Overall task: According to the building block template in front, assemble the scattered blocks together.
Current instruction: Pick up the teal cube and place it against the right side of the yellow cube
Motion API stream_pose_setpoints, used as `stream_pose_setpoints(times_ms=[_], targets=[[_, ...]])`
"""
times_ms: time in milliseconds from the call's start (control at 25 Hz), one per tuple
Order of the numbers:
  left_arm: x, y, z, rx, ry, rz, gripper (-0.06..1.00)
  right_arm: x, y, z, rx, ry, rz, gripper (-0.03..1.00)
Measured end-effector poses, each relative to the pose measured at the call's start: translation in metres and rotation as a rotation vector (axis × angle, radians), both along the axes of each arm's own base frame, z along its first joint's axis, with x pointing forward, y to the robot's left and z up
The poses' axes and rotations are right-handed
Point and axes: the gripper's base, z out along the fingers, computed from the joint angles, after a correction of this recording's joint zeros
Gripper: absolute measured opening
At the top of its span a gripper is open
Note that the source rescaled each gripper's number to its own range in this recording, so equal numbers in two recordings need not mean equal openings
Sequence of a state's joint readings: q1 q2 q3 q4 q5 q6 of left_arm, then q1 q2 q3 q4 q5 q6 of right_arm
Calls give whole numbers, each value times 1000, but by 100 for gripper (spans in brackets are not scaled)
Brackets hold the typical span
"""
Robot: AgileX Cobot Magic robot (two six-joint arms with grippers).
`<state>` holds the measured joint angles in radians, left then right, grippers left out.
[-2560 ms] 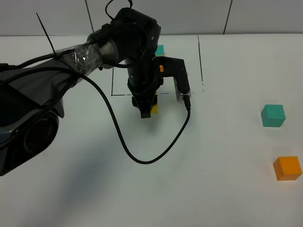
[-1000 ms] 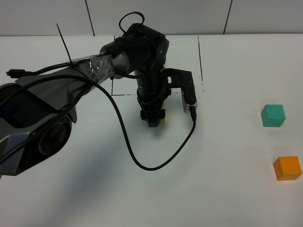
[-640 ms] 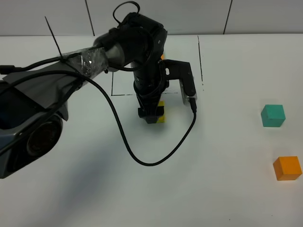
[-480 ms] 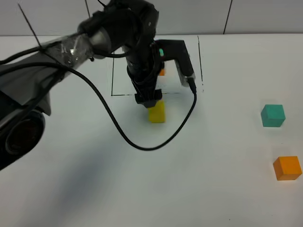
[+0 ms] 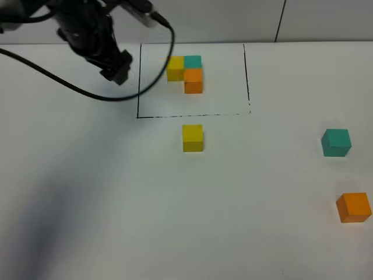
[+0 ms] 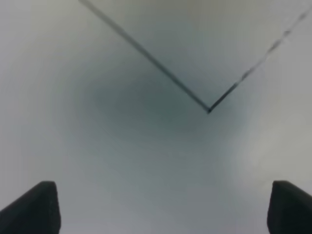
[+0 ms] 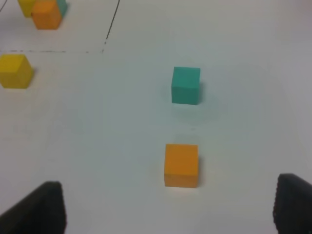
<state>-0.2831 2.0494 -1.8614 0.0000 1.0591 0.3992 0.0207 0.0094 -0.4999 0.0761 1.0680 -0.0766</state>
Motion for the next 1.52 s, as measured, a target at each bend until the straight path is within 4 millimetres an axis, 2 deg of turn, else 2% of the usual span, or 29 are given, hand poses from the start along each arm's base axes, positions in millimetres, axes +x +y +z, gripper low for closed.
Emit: stream_pose_setpoints(times_ms=[80,200,320,440,760,1000,1160,1400,1520], targets=[[-2,38,6,-9,4,114,100,0,0,0,0,1,0,73],[-18,84,18,-22,-26,236,100,0,0,0,0,1,0,73],[-45,120,28,-34,-81,335,100,0,0,0,0,1,0,73],[-81,140,37,-46,-135,424,100,0,0,0,0,1,0,73],[-184,138,76,-119,-244,548,100,0,0,0,0,1,0,73],[-261,132,88,-170,-312,597,97,0,0,0,0,1,0,73],[-309,123,83,-206,-393,538,94,0,0,0,0,1,0,73],[-368,122,55,-242,-497,508,80,0,0,0,0,1,0,73],[-394,123,42,-262,-558,500,78,0,0,0,0,1,0,73]])
